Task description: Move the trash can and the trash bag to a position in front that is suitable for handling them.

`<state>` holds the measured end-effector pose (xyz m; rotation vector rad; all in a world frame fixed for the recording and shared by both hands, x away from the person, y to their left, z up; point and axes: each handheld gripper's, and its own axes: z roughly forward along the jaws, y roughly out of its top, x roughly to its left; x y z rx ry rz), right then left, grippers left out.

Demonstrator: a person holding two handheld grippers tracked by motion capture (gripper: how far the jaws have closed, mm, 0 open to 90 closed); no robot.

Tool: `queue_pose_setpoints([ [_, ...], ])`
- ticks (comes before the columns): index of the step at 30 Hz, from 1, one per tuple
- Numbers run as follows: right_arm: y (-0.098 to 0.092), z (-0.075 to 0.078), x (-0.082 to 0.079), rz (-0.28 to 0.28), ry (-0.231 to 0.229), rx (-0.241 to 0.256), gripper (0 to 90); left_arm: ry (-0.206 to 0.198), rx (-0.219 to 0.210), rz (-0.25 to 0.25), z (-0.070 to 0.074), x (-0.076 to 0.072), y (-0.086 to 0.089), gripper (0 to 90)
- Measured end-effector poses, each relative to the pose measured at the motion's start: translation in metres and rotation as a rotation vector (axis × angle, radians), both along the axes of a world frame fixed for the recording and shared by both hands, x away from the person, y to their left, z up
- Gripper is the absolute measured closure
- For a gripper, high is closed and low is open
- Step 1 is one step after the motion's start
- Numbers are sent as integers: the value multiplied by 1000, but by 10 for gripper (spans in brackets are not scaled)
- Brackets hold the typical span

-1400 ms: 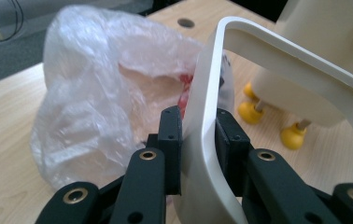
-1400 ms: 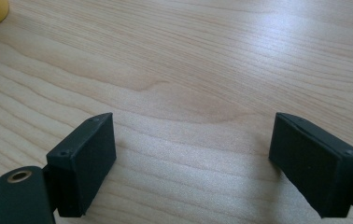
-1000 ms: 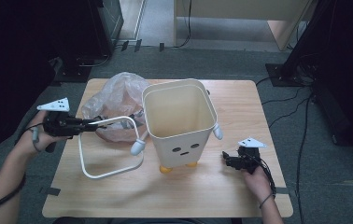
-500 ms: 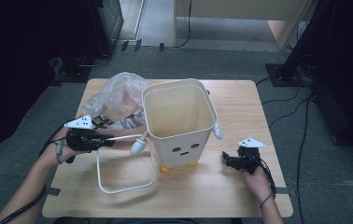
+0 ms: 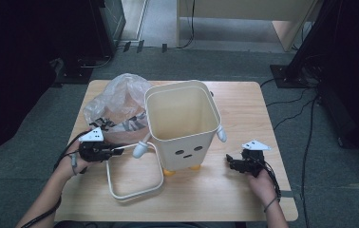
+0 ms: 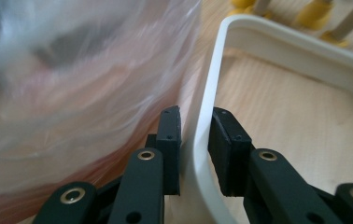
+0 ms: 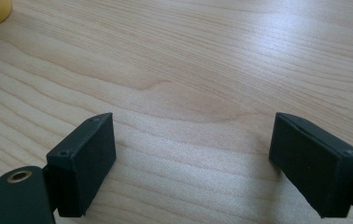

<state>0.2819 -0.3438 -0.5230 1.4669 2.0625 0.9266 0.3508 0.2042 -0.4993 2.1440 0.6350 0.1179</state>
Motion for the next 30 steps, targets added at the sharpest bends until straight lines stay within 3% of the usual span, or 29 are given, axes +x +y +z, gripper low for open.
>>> queue_pose_setpoints([
  [2,0,0,0,2,0,1,145,-31,16,10,-7,0,1,744],
  [4,0,0,0,1,1,2,146,-45,6,20,-12,0,1,726],
  [6,0,0,0,1,1,2,146,-64,56,14,-16,0,-1,685],
  [9,0,0,0,2,0,1,145,-100,89,-6,-16,0,-5,637],
  [19,0,0,0,2,1,1,145,-87,118,115,-17,1,-9,301],
  [26,0,0,0,5,1,1,145,-90,115,128,-17,-3,-9,344],
  [27,0,0,0,7,0,0,145,-90,119,160,-17,-4,-10,345],
  [28,0,0,0,6,0,1,145,-104,133,223,-17,-6,-11,326],
  [29,0,0,0,5,2,2,145,-83,124,252,-17,-5,-10,289],
  [30,0,0,0,5,2,2,145,-82,118,273,-17,-5,-9,329],
])
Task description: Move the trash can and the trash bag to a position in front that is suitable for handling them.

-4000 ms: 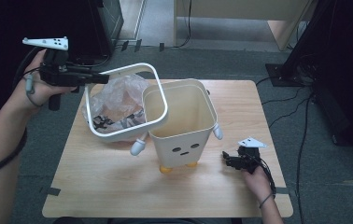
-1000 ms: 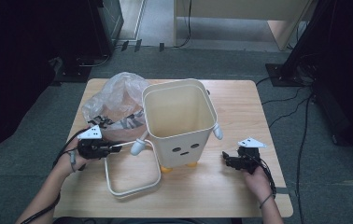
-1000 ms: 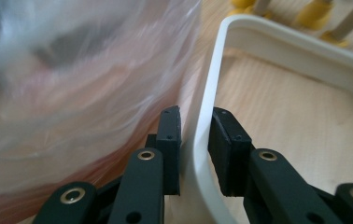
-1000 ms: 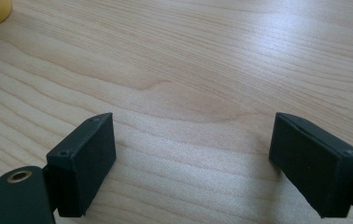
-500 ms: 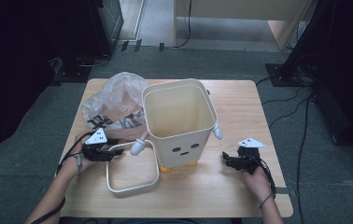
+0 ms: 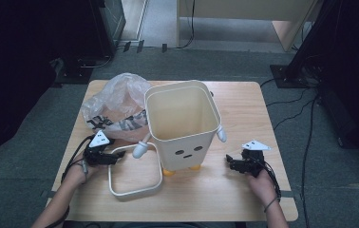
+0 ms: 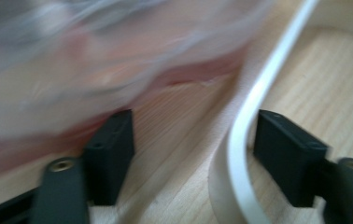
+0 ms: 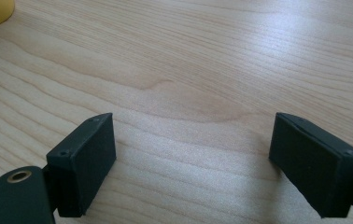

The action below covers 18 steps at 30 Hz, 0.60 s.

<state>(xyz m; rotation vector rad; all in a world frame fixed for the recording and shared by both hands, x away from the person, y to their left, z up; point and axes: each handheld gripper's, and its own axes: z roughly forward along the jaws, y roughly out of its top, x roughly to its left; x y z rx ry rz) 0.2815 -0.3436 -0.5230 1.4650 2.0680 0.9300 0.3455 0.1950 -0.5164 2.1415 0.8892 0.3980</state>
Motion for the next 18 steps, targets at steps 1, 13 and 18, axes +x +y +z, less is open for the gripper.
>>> queue_pose_setpoints([
  [1,0,0,0,0,0,0,145,0,-4,3,0,0,0,366],
  [13,0,0,0,1,-1,-1,145,34,-52,5,18,-8,14,256],
  [18,0,0,0,1,-1,-2,145,13,-90,6,52,-7,25,256],
])
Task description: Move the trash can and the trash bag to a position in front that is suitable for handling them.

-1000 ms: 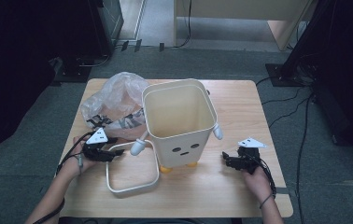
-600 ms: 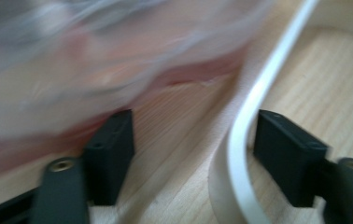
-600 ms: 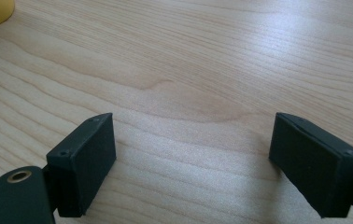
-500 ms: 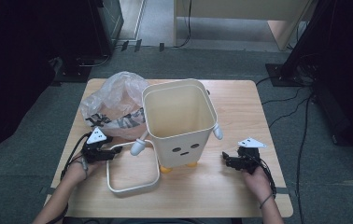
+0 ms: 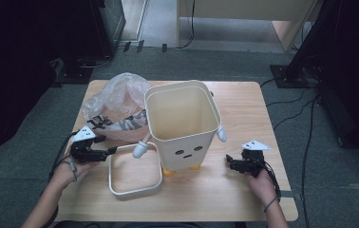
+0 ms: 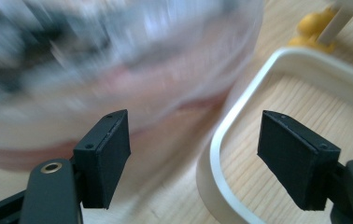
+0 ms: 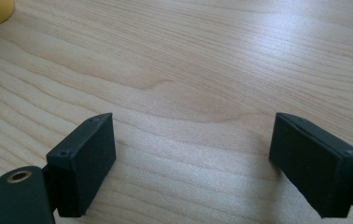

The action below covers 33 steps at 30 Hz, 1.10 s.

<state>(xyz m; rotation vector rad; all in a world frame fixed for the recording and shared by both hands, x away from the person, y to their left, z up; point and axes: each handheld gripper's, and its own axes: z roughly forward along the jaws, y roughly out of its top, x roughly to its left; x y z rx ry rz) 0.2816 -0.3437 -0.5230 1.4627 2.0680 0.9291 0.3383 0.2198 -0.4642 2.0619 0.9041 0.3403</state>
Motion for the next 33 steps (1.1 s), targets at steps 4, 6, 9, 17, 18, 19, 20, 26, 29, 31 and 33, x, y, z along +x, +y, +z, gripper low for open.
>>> queue_pose_setpoints([
  [4,0,0,0,1,0,0,145,-25,6,-10,23,9,3,257],
  [6,0,0,0,0,0,1,145,-39,9,-20,31,15,4,261],
  [9,0,0,0,1,0,0,145,-60,18,-45,42,23,4,261],
  [17,0,0,0,2,0,-1,145,-85,-2,-37,80,55,7,335],
  [18,0,0,0,2,-1,-1,145,-100,1,-40,84,59,7,331],
  [19,0,0,0,2,-1,-1,145,-117,2,-37,88,64,6,320],
  [20,0,0,0,2,0,0,145,-128,3,-34,91,68,5,314],
  [26,0,0,0,3,0,0,145,-165,-28,-41,98,92,2,342],
  [29,0,0,0,6,-1,1,145,-193,-38,-53,94,101,0,388],
  [31,0,0,0,7,-1,2,145,-182,-41,-40,91,111,-1,382],
  [33,0,0,-1,9,-1,3,145,-174,-42,-9,89,122,-3,382],
])
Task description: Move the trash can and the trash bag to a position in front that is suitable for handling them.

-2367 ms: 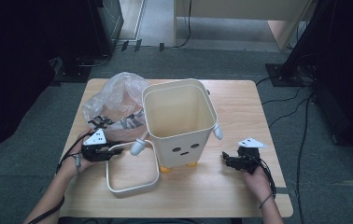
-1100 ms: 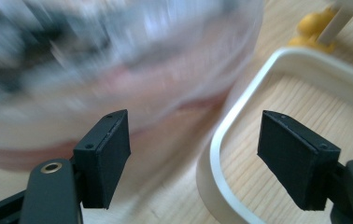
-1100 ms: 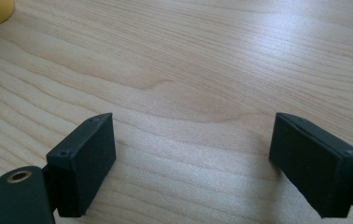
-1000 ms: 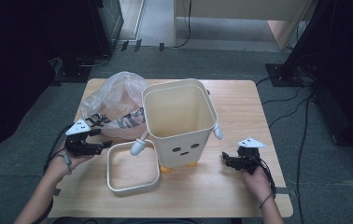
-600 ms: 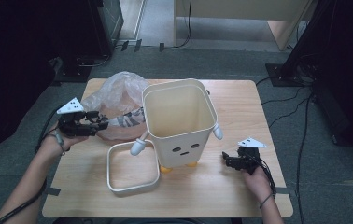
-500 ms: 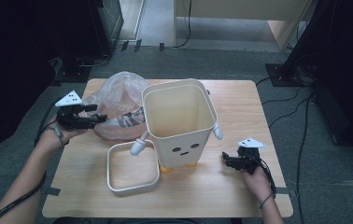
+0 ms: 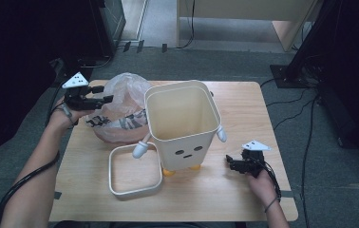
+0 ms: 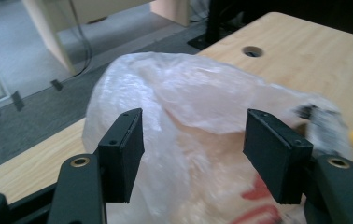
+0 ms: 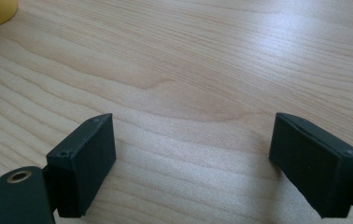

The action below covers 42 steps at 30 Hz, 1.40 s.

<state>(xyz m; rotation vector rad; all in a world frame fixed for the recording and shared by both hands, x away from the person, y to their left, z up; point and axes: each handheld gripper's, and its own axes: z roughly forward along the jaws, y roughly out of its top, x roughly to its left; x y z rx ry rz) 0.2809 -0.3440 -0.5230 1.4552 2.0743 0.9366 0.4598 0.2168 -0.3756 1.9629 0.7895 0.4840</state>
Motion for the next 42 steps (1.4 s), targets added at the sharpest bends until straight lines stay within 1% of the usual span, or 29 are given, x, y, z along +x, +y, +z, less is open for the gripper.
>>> queue_pose_setpoints([
  [2,0,0,-1,4,1,-2,145,-12,-7,39,-2,9,0,383],
  [4,0,0,-1,7,-1,-3,145,-15,-38,68,-2,18,0,394],
  [6,0,0,-1,8,-1,-2,145,-15,-83,65,1,24,0,394],
  [7,0,0,-1,8,-1,-2,145,-18,-84,67,3,27,-1,393],
  [9,0,0,-1,8,-1,-2,145,3,-67,67,1,33,-4,393],
  [10,0,0,-1,8,0,-2,145,19,-54,62,-3,36,-5,393],
  [11,0,0,-1,8,0,-1,145,42,-45,55,-8,37,-8,393],
  [12,0,0,-1,8,0,-2,145,69,-36,32,-18,38,-12,400],
  [13,0,0,-1,8,0,-1,144,87,-32,14,-25,37,-15,401],
  [14,0,0,-1,8,0,-1,145,111,-12,-10,-35,36,-19,397],
  [16,0,0,-1,9,-1,-2,144,153,51,-55,-58,32,-30,387],
  [18,0,0,-2,14,0,-3,145,173,97,-79,-72,29,-37,373],
  [19,0,0,-2,14,0,-3,144,182,125,-97,-81,27,-43,363],
  [20,0,0,-2,14,1,-2,145,193,141,-112,-88,26,-48,350],
  [23,0,0,-2,15,1,-2,144,198,170,-137,-100,25,-58,312],
  [25,0,0,-2,15,1,-2,144,201,191,-145,-108,26,-65,288],
  [27,0,0,-2,15,1,-2,144,205,196,-145,-113,26,-69,256],
  [29,0,0,-2,14,1,-1,144,198,199,-158,-121,25,-73,254],
  [30,0,0,-2,14,1,-1,144,195,193,-161,-126,25,-75,247],
  [32,0,0,-2,15,1,-1,144,196,209,-161,-134,24,-78,227],
  [33,0,0,-2,15,1,-1,144,186,196,-157,-138,22,-79,208],
  [34,0,0,-2,15,1,-1,144,169,174,-153,-141,21,-78,197],
  [36,0,0,-2,16,1,-2,144,164,173,-132,-141,21,-78,198],
  [39,0,0,-2,17,1,-2,144,163,168,-135,-141,21,-77,203],
  [40,0,0,-2,17,1,-2,144,156,156,-132,-141,20,-76,250],
  [41,1,0,-2,17,1,-2,144,148,146,-132,-140,19,-75,352],
  [42,1,0,-2,17,1,-2,144,142,141,-140,-140,18,-75,473],
])
